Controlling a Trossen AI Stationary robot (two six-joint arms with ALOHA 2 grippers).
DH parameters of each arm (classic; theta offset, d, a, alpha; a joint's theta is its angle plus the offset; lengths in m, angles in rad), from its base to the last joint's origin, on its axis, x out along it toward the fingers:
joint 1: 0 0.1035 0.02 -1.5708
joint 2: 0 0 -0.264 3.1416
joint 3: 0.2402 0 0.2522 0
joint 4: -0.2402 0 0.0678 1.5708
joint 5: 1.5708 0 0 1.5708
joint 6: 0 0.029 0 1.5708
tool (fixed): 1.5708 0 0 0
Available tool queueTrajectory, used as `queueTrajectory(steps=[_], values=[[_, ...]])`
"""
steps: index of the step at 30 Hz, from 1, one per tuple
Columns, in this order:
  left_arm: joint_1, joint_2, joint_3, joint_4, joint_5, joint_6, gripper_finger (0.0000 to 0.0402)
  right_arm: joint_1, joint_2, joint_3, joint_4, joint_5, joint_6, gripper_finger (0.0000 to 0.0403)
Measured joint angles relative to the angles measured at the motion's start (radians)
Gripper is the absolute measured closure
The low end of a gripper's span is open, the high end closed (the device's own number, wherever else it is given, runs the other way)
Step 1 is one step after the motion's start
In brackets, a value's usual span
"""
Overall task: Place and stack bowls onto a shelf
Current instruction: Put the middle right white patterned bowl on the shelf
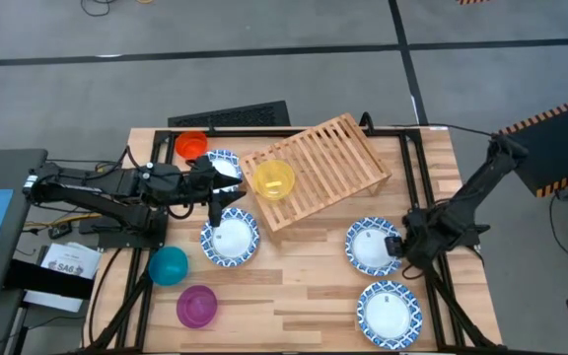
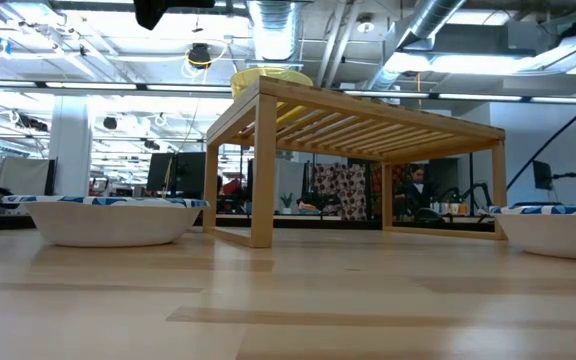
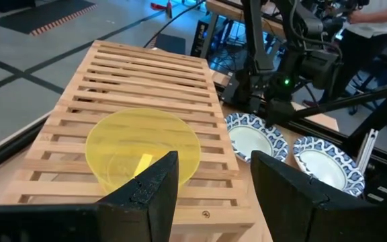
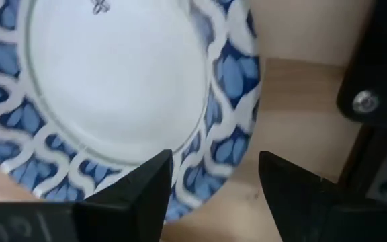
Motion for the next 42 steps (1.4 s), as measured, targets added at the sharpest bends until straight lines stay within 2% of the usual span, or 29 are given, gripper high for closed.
queueTrajectory(steps=[5,9,12,17,18,22,29,33,35,40,42], values=[[0.000,0.000,0.000,-0.001,-0.001,0.000,0.0230,-0.031,0.012,-0.048,0.068,-0.013,0.000,0.0176],[0.000,0.000,0.000,-0.001,-0.002,0.000,0.0230,-0.049,0.011,-0.050,0.062,-0.015,0.000,0.0210],[0.000,0.000,0.000,-0.001,-0.011,0.000,0.0230,-0.056,0.011,-0.050,0.063,-0.015,0.000,0.0261],[0.000,0.000,0.000,-0.005,-0.022,0.000,0.0230,-0.052,-0.013,-0.049,0.083,-0.014,-0.029,0.0373],[0.000,0.000,0.000,-0.011,-0.029,0.000,0.0230,-0.048,-0.024,-0.049,0.081,-0.014,-0.041,0.0382],[0.000,0.000,0.000,-0.040,-0.052,0.000,0.0230,-0.038,-0.080,-0.007,0.061,0.007,-0.081,0.0379],[0.000,0.000,0.000,-0.054,-0.052,0.001,0.0230,-0.038,-0.163,0.135,0.065,-0.009,-0.354,0.0383],[0.000,0.000,0.000,-0.054,-0.053,0.001,0.0230,-0.045,-0.166,0.218,0.178,-0.038,-0.498,0.0383],[0.000,0.000,0.000,-0.054,-0.056,0.001,0.0230,-0.065,-0.144,0.256,0.246,0.017,-0.557,0.0383],[0.000,0.000,0.000,-0.052,-0.104,0.001,0.0230,-0.199,-0.093,0.363,0.353,0.336,-0.703,0.0383],[0.000,0.000,0.000,-0.047,-0.110,0.013,0.0230,-0.285,-0.079,0.422,0.351,0.381,-0.771,0.0383]])
